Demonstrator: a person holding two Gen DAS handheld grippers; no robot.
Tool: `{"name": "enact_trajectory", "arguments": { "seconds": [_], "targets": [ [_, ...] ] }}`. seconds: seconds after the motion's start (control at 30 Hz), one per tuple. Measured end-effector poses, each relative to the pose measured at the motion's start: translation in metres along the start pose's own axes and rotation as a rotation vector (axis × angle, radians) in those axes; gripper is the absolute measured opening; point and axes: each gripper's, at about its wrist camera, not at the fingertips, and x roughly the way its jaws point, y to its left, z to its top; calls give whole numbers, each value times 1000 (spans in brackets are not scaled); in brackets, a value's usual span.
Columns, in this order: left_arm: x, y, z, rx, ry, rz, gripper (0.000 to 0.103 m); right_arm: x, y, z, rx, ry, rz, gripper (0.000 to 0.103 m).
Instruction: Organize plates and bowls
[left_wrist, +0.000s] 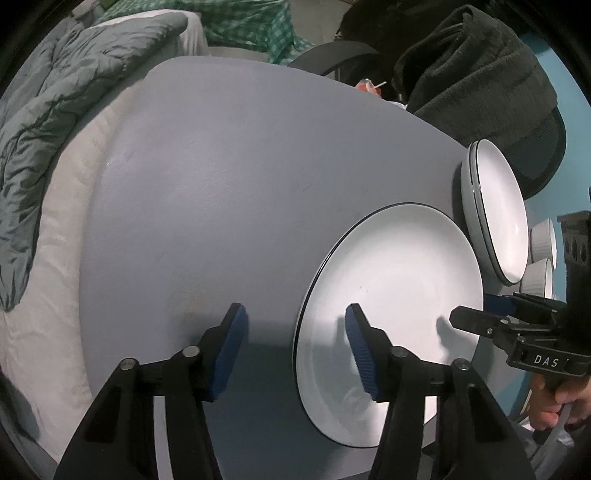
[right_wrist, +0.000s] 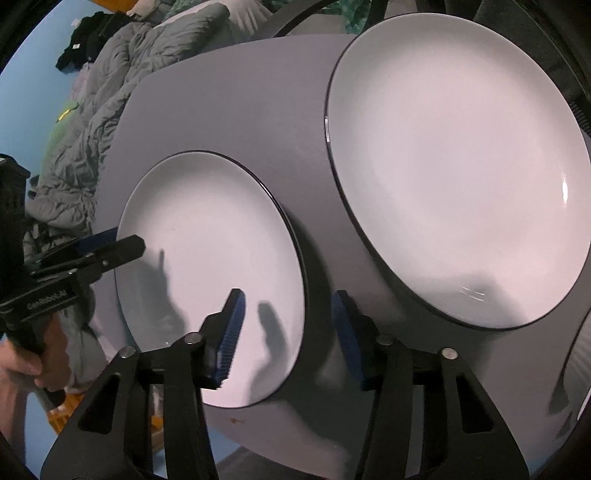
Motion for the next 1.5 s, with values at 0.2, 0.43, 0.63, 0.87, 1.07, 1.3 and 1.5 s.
{"name": "enact_trajectory", "arguments": {
  "seconds": [0.2,0.43,0.63,0.87,1.07,1.3,1.5],
  "targets": [
    [7,-3,7,26,22,-6,27,6,3,5,4,19,8,31],
    [6,-10,6,54,24,-10,17,9,-2,5,12,35,9,14],
    [7,-15,-6,17,43,-10,17,7,-6,1,-5,49,8,13],
    [11,-33,-30,3,63,-32,17,2,-18,-13,-20,70,-3,13],
    [17,-50,-48,-10,88,-67,17,-2,-30,-25,-21,88,-18,14],
    [18,-67,-66,20,112,-93,17,-5,-41,-36,12,78,-13,14],
    [24,-68,-69,34,168,-126,15,-5,-49,-41,61,71,17,14]
  ]
}}
